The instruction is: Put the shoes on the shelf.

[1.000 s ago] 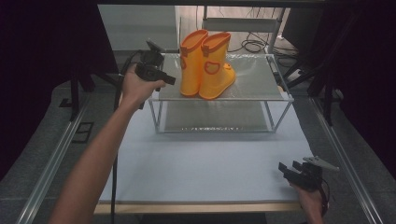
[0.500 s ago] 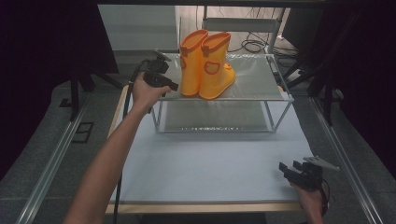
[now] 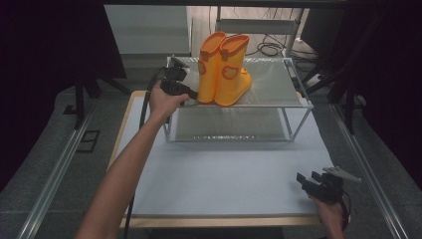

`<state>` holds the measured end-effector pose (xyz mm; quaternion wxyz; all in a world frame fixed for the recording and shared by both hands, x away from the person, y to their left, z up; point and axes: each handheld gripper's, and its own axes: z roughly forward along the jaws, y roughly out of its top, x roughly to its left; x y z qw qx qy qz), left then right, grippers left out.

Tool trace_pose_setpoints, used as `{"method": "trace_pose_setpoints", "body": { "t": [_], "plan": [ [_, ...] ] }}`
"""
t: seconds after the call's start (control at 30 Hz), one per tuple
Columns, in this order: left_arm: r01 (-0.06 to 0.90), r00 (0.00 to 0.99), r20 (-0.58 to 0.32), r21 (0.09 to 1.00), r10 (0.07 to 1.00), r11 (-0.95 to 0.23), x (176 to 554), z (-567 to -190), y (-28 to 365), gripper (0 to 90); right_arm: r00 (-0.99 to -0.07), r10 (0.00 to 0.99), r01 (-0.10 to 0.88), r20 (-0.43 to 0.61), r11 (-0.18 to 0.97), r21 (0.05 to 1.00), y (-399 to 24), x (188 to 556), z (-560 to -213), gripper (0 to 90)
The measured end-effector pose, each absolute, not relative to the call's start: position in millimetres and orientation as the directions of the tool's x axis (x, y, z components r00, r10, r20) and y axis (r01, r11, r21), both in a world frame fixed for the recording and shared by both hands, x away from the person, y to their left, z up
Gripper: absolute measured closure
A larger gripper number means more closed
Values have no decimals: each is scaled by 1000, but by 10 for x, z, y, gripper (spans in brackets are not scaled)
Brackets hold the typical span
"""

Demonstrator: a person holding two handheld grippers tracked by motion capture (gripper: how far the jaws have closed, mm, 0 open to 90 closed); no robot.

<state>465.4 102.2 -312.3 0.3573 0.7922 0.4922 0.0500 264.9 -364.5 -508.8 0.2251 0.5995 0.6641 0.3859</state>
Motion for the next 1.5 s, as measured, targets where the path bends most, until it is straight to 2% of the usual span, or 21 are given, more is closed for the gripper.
{"method": "trace_pose_setpoints", "body": {
  "t": [0.67,0.93,1.0,1.5],
  "plan": [
    [728,564,-299,621,770,-292,4604,-3034,620,900,-198,966,622,168,-9,783,-3604,2671,-5077,358],
    [729,568,-309,620,763,-291,4612,-3040,689,900,-198,966,621,167,-8,783,-3615,2672,-5083,359],
    [722,554,-265,625,789,-297,4636,-3057,733,900,-197,966,624,169,-9,781,-3612,2671,-5085,359],
    [760,486,-258,596,835,-259,4715,-3206,719,900,-192,967,626,166,-9,779,-3626,2672,-5098,359]
  ]
}}
